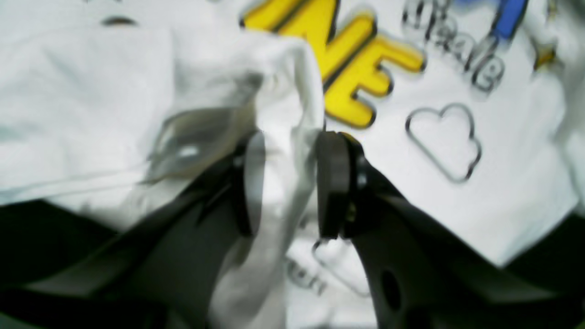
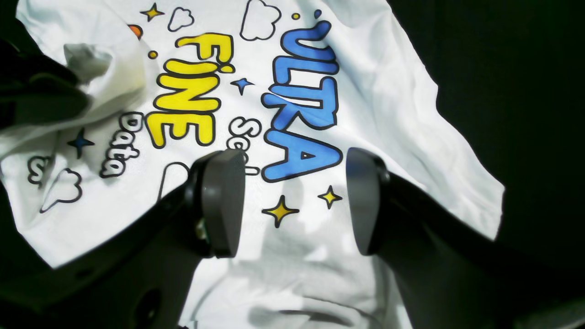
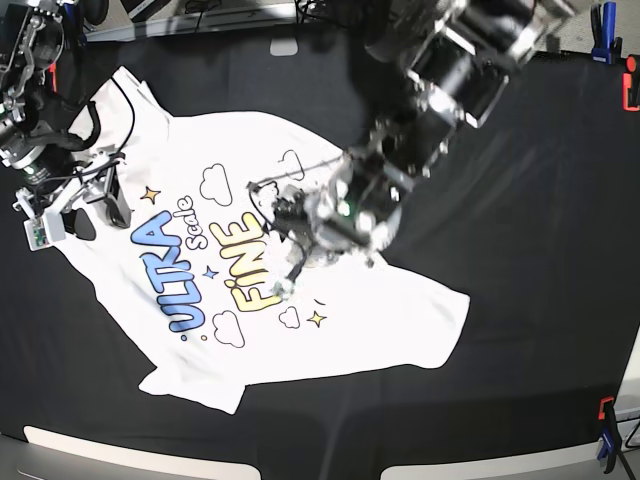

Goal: Layout the t-shirt on the table in an organized manner, then fold the t-shirt properly
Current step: 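Grasp the shirt near the printed text with the left gripper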

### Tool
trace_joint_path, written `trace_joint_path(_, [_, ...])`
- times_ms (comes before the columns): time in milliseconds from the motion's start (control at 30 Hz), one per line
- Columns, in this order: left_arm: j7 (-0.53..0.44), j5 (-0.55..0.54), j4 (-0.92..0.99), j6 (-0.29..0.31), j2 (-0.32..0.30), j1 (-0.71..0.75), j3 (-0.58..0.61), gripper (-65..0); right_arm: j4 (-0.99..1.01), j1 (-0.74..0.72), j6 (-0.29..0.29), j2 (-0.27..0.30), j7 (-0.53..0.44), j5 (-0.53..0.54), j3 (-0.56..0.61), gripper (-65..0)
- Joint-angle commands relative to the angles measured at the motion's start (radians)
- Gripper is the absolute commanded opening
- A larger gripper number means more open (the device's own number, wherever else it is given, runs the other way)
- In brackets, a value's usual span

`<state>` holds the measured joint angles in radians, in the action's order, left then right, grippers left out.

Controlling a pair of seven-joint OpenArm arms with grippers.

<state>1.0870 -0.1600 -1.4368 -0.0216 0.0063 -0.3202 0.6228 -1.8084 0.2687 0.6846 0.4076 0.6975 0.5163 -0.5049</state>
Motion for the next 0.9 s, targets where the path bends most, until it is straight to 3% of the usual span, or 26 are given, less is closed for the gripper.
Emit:
trace_joint_path(0, [0.039,-0.004,-0.016,0.035,0.013,-0.056,-0.001,-47.1,-0.019,-0.008,0.0,0.016,-0.023,0.016,-0.005,-31.0])
trace_joint_path(33, [0.1,-0.005,-0.016,0.065,0.013,-0.086,-0.001,-47.1,-0.019,-0.008,0.0,0.016,-0.023,0.016,-0.005,-31.0])
trace_joint_path(100, [0.128,-0.005,-0.016,0.105,0.01,-0.138,-0.001,-47.1,-0.019,-0.008,0.0,0.016,-0.023,0.015,-0.005,-31.0])
trace_joint_path(300, [0.114,-0.005,-0.019,0.109,0.01,-0.204,-0.001,-47.1,-0.019,-0.008,0.0,0.016,-0.023,0.016,-0.005,-31.0])
trace_joint_path(467, [0.104,0.021,-0.02,0.269,-0.006,-0.179,0.0,-47.1,-0.019,-0.008,0.0,0.016,-0.023,0.015,-0.005,-31.0])
trace_joint_path(633, [-0.005,0.056,-0.047,0.294,-0.112,-0.127,0.001,-47.1,-0.019,-0.008,0.0,0.016,-0.02,0.015,-0.005,-31.0])
trace_joint_path(767, [-0.083,0.117,-0.212,0.302,-0.229,-0.044,0.001,-47.1,-0.019,-0.008,0.0,0.016,-0.02,0.016,-0.005,-31.0])
trace_joint_path(800, [-0.101,0.119,-0.269,0.29,-0.259,-0.022,0.001,-47.1,-0.019,-0.008,0.0,0.016,-0.02,0.016,-0.005,-31.0])
trace_joint_path(867, [-0.12,0.119,-0.364,0.2,-0.31,0.017,0.001,-47.1,-0.019,-0.008,0.0,0.016,-0.02,0.016,-0.005,-31.0])
